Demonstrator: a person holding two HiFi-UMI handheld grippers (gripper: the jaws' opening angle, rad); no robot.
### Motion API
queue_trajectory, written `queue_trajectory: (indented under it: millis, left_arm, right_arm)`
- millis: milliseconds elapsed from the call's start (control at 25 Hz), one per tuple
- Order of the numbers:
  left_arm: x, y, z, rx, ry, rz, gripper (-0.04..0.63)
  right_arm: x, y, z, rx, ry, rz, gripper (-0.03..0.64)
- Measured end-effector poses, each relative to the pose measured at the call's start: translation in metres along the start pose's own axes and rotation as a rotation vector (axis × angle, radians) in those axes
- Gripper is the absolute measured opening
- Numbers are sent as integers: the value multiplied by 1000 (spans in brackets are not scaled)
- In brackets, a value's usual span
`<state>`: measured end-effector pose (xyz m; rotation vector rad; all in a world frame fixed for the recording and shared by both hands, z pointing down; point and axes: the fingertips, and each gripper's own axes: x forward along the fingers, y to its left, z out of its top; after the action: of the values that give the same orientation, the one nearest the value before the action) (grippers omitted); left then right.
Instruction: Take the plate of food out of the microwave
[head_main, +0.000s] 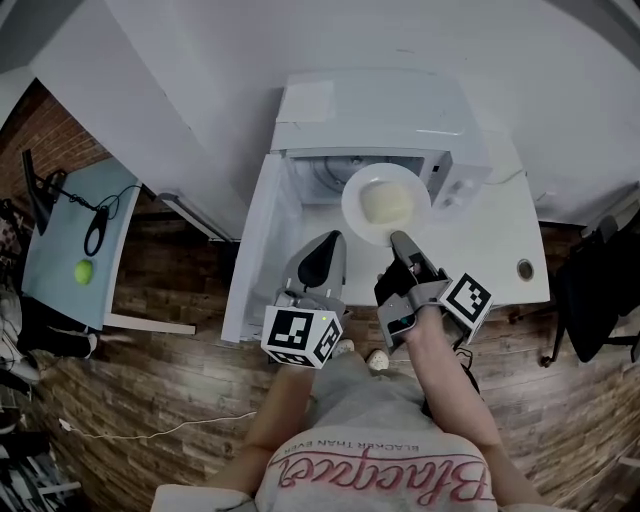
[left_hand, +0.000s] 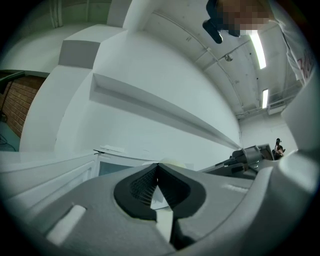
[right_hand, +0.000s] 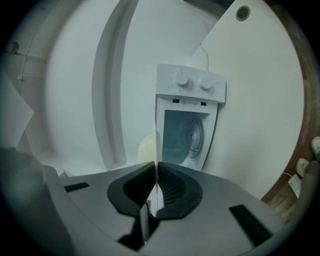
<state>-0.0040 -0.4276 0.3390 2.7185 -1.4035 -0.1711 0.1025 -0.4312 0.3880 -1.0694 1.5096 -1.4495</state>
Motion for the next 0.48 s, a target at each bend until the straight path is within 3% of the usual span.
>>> queue_trajectory:
  millis: [480]
  left_arm:
    - [2,12,27,29,-29,-33,6]
  right_arm:
    - [16,27,-3,0,-10,31,25]
